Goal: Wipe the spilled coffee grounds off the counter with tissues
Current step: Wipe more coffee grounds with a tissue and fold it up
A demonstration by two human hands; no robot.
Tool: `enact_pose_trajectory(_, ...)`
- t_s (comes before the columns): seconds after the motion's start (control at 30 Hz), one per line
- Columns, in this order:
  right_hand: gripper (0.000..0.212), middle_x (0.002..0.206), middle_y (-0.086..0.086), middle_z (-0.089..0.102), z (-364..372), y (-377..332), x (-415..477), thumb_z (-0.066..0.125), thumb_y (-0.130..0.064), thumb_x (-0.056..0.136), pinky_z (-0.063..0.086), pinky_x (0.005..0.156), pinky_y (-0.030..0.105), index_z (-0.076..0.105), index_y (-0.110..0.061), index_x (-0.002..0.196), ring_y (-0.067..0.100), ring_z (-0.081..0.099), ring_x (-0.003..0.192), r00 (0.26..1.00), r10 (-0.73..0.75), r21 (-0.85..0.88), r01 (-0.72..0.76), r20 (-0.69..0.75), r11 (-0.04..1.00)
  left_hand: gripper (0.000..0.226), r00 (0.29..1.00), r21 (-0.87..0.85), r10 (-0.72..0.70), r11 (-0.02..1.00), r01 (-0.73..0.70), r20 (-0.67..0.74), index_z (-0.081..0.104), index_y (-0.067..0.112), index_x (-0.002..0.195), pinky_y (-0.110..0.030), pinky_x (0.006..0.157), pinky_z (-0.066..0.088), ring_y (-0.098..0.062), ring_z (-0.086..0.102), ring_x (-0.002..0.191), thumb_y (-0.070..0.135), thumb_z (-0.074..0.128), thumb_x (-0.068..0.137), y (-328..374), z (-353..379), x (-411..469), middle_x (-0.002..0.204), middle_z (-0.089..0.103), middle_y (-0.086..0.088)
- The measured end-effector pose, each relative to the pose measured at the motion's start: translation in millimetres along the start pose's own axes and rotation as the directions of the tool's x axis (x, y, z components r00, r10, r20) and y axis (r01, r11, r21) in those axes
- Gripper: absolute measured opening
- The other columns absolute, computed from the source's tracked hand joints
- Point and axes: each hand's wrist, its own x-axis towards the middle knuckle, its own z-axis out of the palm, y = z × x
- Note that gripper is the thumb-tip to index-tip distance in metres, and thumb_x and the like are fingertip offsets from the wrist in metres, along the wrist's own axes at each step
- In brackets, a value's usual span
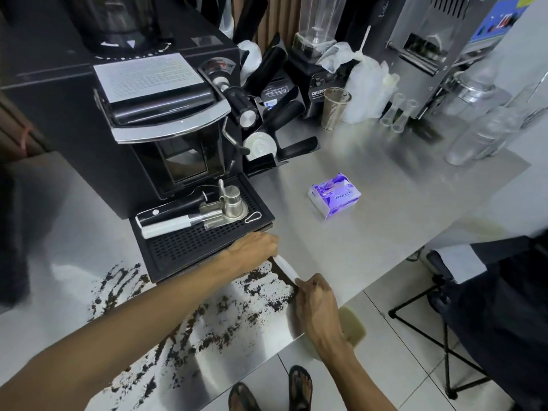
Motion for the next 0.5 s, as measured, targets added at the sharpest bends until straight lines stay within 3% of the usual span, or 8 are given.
enact_pose_trajectory(0.13, 0.023, 0.060, -0.007, 0.038, -1.7, -17.6, -1.9, 0.055, -0.002, 0.082, 0.036, 0.056, 0.025, 0.056, -0.012, 0.062, 0.010, 0.045, 0.069, 1.000, -0.002, 0.090, 0.001, 0.018, 0.996, 0.015, 0.998, -0.043, -0.066, 0.997, 0.066, -0.015, 0.058, 0.013, 0.088, -0.045, 0.067, 0.050, -0.018, 0.050, 0.071, 0.016, 0.044, 0.082, -4.5, -2.1, -18.6, 0.085, 0.060, -0.004)
enact_pose_trajectory(0.2, 0.023, 0.065, -0.002, 0.047, 1.4, -21.3, -0.8, 0.054, -0.002, 0.080, 0.032, 0.058, 0.015, 0.053, -0.013, 0.059, 0.002, 0.043, 0.067, 0.997, 0.062, 0.144, -0.069, 0.054, 0.987, 0.007, 0.997, -0.021, -0.071, 0.997, 0.071, 0.000, 0.052, 0.017, 0.082, -0.042, 0.065, 0.046, -0.017, 0.045, 0.069, 0.012, 0.047, 0.084, -2.5, -3.4, -27.5, 0.085, 0.059, -0.006)
enact_pose_trajectory(0.27, 0.015, 0.085, 0.007, 0.063, 3.9, -22.7, -0.1, 0.055, -0.001, 0.078, 0.033, 0.053, 0.007, 0.064, -0.004, 0.066, -0.003, 0.045, 0.064, 0.991, 0.098, 0.167, -0.112, 0.093, 0.979, 0.012, 0.998, 0.009, -0.057, 0.998, 0.057, -0.011, 0.050, 0.017, 0.078, -0.038, 0.062, 0.043, -0.016, 0.048, 0.070, 0.012, 0.050, 0.089, -1.8, -3.7, -32.8, 0.086, 0.058, -0.006)
enact_pose_trajectory(0.37, 0.019, 0.110, 0.012, 0.067, 4.6, -25.8, 0.7, 0.053, 0.004, 0.075, 0.039, 0.054, 0.005, 0.070, 0.008, 0.083, 0.000, 0.045, 0.059, 0.987, 0.096, 0.195, -0.120, 0.129, 0.974, 0.022, 0.999, 0.079, -0.025, 0.996, 0.029, -0.047, 0.065, 0.006, 0.086, -0.033, 0.069, 0.048, -0.020, 0.058, 0.079, 0.024, 0.058, 0.097, -0.5, -2.4, -39.1, 0.094, 0.057, -0.001)
enact_pose_trajectory(0.43, 0.022, 0.110, 0.014, 0.066, 4.1, -29.3, 0.6, 0.052, 0.007, 0.075, 0.045, 0.058, 0.011, 0.070, 0.008, 0.087, 0.002, 0.046, 0.064, 0.985, 0.092, 0.195, -0.120, 0.149, 0.973, 0.030, 0.998, 0.090, -0.006, 0.996, 0.012, -0.067, 0.070, 0.004, 0.089, -0.035, 0.076, 0.052, -0.020, 0.060, 0.081, 0.031, 0.059, 0.095, 0.3, -1.5, -43.1, 0.098, 0.057, -0.001)
enact_pose_trajectory(0.5, 0.026, 0.106, 0.016, 0.065, 4.6, -32.1, 1.1, 0.053, 0.009, 0.076, 0.042, 0.057, 0.006, 0.070, 0.008, 0.095, 0.002, 0.046, 0.067, 0.983, 0.092, 0.181, -0.121, 0.161, 0.976, 0.031, 0.996, 0.083, -0.004, 0.997, 0.011, -0.087, 0.072, 0.003, 0.089, -0.036, 0.078, 0.054, -0.022, 0.062, 0.081, 0.031, 0.060, 0.095, 0.8, 0.3, -48.2, 0.100, 0.060, -0.004)
